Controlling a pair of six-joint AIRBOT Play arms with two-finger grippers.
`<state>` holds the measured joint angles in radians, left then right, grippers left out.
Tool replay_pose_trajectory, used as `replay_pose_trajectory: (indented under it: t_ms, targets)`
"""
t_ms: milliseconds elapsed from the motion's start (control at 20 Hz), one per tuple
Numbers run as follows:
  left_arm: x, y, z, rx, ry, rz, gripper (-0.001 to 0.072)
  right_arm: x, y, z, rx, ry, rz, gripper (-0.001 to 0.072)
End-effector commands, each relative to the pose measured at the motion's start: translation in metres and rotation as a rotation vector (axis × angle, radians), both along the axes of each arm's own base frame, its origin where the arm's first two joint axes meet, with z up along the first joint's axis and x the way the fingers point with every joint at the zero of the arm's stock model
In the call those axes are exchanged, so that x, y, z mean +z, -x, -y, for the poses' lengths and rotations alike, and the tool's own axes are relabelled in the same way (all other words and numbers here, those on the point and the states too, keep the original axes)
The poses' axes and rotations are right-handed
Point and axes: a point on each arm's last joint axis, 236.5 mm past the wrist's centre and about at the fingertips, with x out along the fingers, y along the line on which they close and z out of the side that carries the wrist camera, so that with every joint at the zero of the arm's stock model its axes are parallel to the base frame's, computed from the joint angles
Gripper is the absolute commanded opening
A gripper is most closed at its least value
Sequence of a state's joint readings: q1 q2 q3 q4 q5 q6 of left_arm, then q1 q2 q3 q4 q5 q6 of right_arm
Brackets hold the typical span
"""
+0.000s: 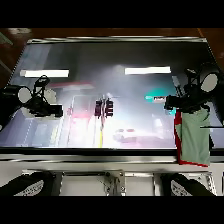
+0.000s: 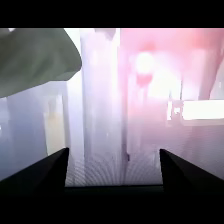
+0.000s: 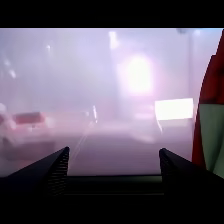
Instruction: Fold the shirts.
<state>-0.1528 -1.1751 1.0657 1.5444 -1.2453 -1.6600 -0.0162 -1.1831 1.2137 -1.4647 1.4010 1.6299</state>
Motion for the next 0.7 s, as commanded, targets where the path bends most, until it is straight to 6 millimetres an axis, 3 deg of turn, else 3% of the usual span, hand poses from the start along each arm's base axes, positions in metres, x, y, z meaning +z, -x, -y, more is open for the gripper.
replay_pose_trajectory:
  t_ms: [0, 500, 650]
  targets:
    - [0.000, 0.000, 0.000, 0.000, -0.001, -0.001, 0.0648, 0.000, 0.000, 0.000, 0.000, 0.000, 0.000, 0.0682]
    - [0.000, 0.000, 0.000, 0.000, -0.001, -0.001, 0.0648, 0.000, -0.001, -0.001, -0.001, -0.001, 0.002, 0.0682]
    - [0.000, 0.000, 0.000, 0.000, -0.001, -0.001, 0.0648, 0.004, -0.015, 0.000, -0.011, -0.001, 0.066, 0.0682]
